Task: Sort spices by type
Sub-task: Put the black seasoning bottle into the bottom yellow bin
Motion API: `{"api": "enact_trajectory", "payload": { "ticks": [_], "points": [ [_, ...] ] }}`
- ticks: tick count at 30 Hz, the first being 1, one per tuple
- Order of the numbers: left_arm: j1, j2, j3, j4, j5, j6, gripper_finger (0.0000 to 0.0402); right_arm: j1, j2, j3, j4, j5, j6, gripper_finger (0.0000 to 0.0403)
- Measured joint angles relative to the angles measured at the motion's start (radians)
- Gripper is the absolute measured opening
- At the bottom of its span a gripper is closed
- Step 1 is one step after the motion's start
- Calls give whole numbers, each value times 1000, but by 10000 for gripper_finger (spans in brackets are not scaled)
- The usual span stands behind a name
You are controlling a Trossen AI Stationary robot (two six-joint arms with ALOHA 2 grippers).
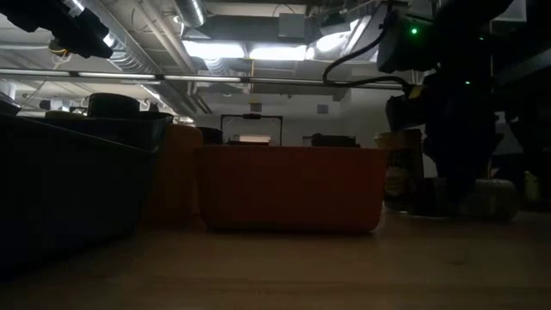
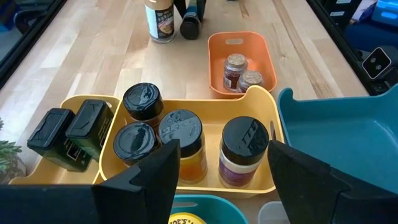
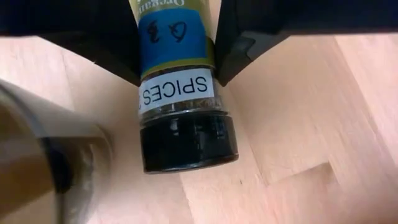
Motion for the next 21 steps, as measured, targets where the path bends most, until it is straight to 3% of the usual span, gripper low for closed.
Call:
{"api": "enact_trajectory", "payload": {
  "ticks": [8,21],
  "points": [
    [0,0,0,0,0,-1,226,0,5,81,-54,-31,3,171],
    [0,0,0,2,0,-1,226,-1,3,95,-111,-56,23,172]
  ]
}}
